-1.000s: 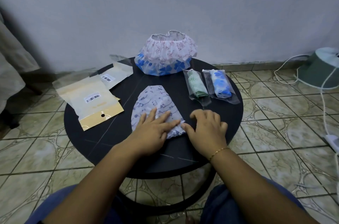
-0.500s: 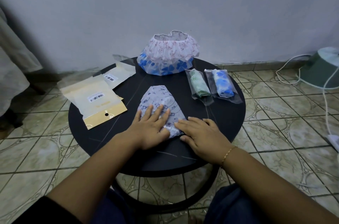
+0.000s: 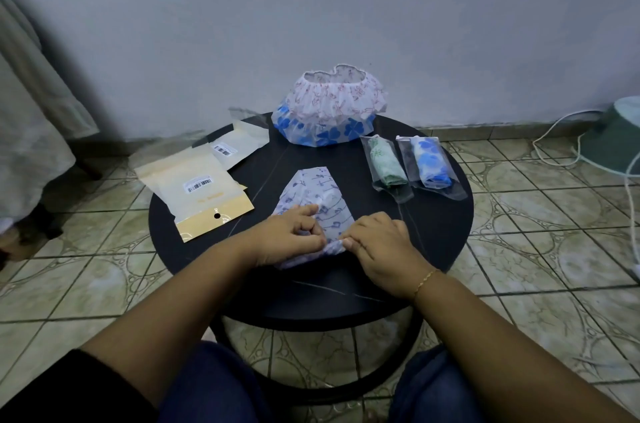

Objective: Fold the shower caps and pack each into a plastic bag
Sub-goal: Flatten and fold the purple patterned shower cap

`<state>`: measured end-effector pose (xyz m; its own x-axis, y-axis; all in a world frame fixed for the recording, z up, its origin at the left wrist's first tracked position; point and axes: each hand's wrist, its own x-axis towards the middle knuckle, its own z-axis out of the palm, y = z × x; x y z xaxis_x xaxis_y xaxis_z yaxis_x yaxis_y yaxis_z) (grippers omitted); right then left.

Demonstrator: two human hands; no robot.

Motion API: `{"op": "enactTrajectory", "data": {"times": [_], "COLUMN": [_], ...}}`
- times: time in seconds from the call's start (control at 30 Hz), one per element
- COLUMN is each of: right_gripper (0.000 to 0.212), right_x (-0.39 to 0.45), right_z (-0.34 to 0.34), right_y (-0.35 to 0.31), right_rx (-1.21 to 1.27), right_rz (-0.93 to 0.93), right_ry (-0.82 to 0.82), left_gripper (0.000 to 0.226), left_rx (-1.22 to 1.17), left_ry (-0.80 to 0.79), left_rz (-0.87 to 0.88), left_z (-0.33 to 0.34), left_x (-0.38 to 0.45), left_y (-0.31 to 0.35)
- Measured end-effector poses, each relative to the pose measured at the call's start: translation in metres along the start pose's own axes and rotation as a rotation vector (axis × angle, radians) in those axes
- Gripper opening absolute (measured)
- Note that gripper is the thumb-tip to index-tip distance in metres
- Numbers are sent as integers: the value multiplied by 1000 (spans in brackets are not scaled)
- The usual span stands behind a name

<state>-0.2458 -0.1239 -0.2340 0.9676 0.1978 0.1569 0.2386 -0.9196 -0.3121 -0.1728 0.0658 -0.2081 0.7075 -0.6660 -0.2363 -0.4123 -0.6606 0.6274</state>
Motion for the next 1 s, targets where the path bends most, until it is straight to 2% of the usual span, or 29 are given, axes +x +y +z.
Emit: {"op": "enactTrajectory", "data": {"times": [0.07,0.17,0.2,0.27,0.4,0.47,0.73,0.83,1.0], "right_gripper": [27,14,11,10,8,3,13,12,14], "right_x": [5,12,14,18,20,20,27,28,35], "right_z": [2,8,9,9,5,4,5,6,14], "right_y": [2,7,8,10,16,18,15,15,16], "right_rx": [79,295,330,355,495,541,642,675,615], "right_rz": [61,179,208,214,246,257,333,360,427], "right_ry": [-12,28,45,51,4,-9,58,79,92], "left_gripper": [41,22,27,37,24,28,39,51,45], "left_rx": [-43,-83,-59,-31,-87,-117,-278,-216,-157], "left_ry": [12,11,1,-14,-57,-51,105,248,377], "left_rz": [-16,-54,-52,-62,-78,-59,-86,-89,-120], "left_z": [-3,-6,-8,-10,-13,-11,-7,2,6], "left_x": [-4,-5,-5,-4,-1,1,-4,-5,-5], "left_y": [3,4,4,5,1,-2,-15,-24,-33]}}
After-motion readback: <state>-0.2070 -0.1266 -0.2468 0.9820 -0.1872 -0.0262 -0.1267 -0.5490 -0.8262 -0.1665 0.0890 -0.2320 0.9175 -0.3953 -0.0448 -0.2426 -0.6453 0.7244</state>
